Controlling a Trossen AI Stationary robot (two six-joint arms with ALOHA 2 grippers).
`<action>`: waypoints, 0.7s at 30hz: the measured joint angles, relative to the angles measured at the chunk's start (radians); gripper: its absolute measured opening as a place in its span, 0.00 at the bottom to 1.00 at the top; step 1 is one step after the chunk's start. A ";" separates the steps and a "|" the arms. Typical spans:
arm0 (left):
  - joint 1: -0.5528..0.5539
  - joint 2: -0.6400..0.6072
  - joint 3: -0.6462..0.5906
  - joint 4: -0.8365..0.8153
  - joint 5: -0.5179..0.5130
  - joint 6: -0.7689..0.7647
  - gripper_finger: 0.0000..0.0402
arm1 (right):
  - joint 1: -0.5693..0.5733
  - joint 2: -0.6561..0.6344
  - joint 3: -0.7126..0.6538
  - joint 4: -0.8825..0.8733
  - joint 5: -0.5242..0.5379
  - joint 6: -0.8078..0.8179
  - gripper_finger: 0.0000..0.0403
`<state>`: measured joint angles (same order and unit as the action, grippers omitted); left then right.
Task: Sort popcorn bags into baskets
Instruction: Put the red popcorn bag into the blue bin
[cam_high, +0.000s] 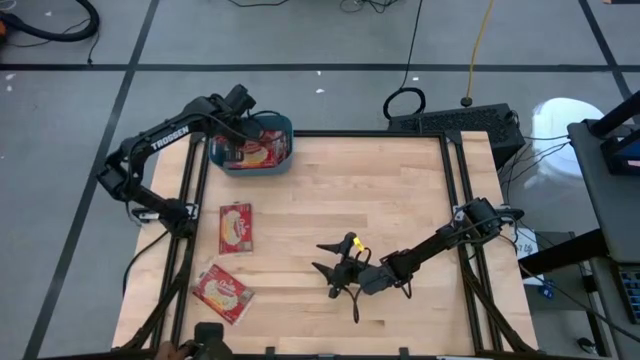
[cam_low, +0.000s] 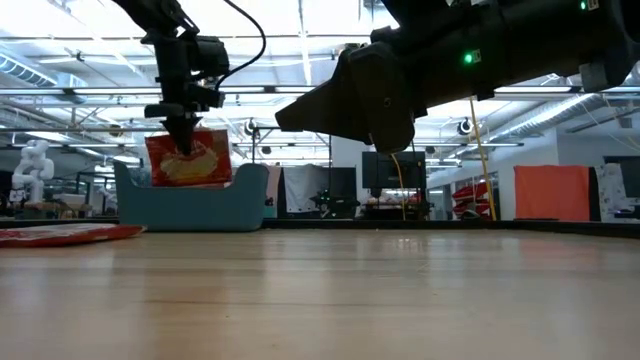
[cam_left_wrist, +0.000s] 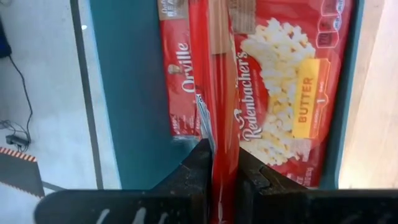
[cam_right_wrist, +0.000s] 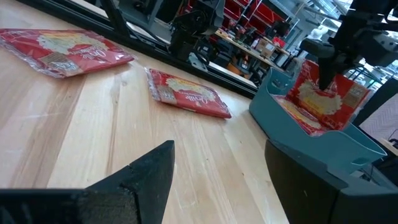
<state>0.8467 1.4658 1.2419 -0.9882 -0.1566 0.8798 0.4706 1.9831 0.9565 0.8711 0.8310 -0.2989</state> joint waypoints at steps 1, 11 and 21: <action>0.000 0.000 0.000 0.001 0.000 -0.003 0.09 | 0.000 0.000 0.000 0.000 0.000 0.000 0.60; -0.028 -0.002 0.000 -0.117 -0.001 0.033 0.06 | 0.000 0.000 0.000 0.000 0.000 0.001 0.60; -0.035 -0.002 0.000 -0.058 0.025 -0.007 0.20 | 0.000 0.000 0.000 0.000 0.000 0.000 0.60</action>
<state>0.8120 1.4635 1.2419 -1.0463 -0.1314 0.8728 0.4709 1.9831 0.9569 0.8711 0.8310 -0.2985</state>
